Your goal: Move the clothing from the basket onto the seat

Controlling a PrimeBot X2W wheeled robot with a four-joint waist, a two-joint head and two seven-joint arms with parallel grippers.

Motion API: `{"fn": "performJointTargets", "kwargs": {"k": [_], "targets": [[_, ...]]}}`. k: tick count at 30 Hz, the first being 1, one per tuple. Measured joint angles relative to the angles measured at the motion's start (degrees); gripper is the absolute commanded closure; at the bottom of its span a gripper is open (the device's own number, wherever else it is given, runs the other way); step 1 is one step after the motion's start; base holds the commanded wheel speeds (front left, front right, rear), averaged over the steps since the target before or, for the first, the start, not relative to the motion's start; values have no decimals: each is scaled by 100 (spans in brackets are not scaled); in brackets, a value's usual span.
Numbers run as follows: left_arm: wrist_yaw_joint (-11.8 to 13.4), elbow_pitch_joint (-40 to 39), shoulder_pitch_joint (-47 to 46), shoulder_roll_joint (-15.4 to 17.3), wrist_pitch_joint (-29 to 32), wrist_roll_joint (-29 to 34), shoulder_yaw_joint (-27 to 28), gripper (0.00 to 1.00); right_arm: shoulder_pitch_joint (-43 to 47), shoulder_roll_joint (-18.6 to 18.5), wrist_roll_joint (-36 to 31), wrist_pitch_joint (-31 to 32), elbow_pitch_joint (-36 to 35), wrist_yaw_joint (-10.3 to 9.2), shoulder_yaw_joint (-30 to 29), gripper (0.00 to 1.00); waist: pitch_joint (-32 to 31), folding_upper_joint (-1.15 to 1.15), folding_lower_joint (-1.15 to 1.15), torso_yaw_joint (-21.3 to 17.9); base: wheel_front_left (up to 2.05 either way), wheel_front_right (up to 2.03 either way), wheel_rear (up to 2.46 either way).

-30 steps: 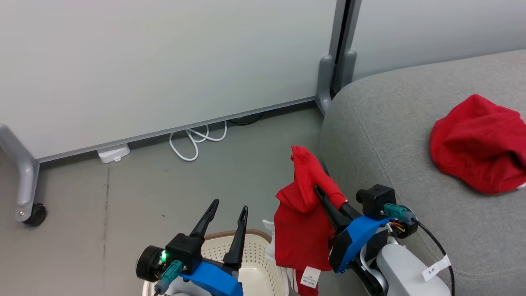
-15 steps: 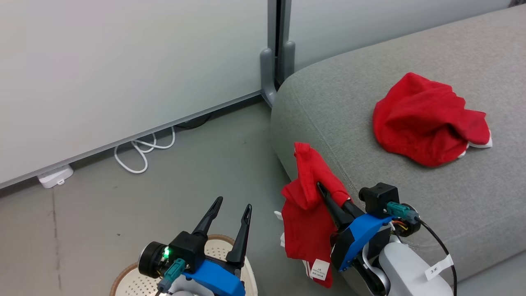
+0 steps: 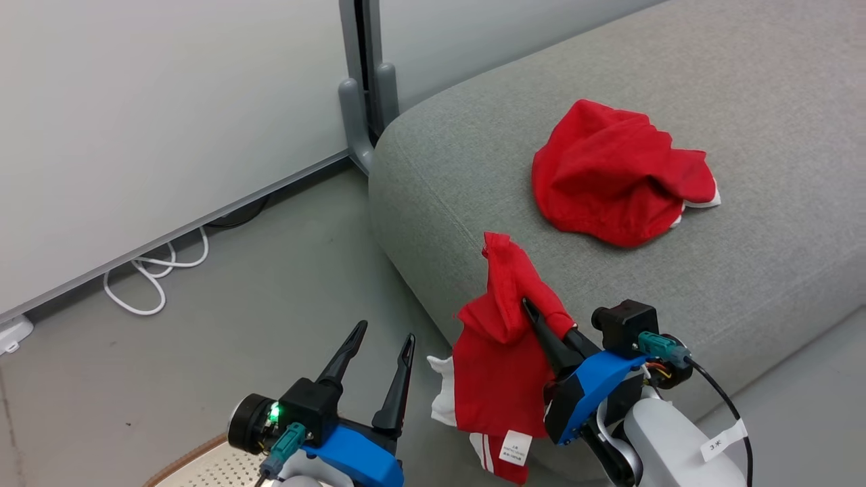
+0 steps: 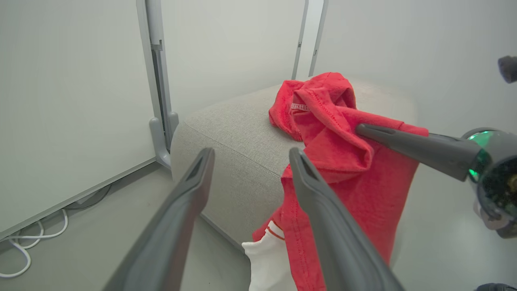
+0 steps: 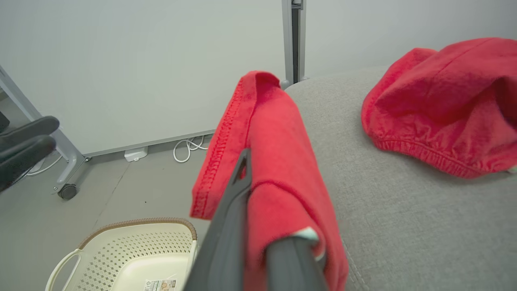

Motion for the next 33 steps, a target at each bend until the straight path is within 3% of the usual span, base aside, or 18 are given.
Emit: {"fn": "performJointTargets", "kwargs": {"k": [10,33], "targets": [[-26,15,-63,-3,0,33,-9,0,14,18,-1,-33,-5,0,-77,100,107,0,0,-366,0,0,0],[-70,-26,-118,8,0,183,41,0,-337,-9,74,1,-199,0,-334,100,343,0,0,-353,0,0,0]]}}
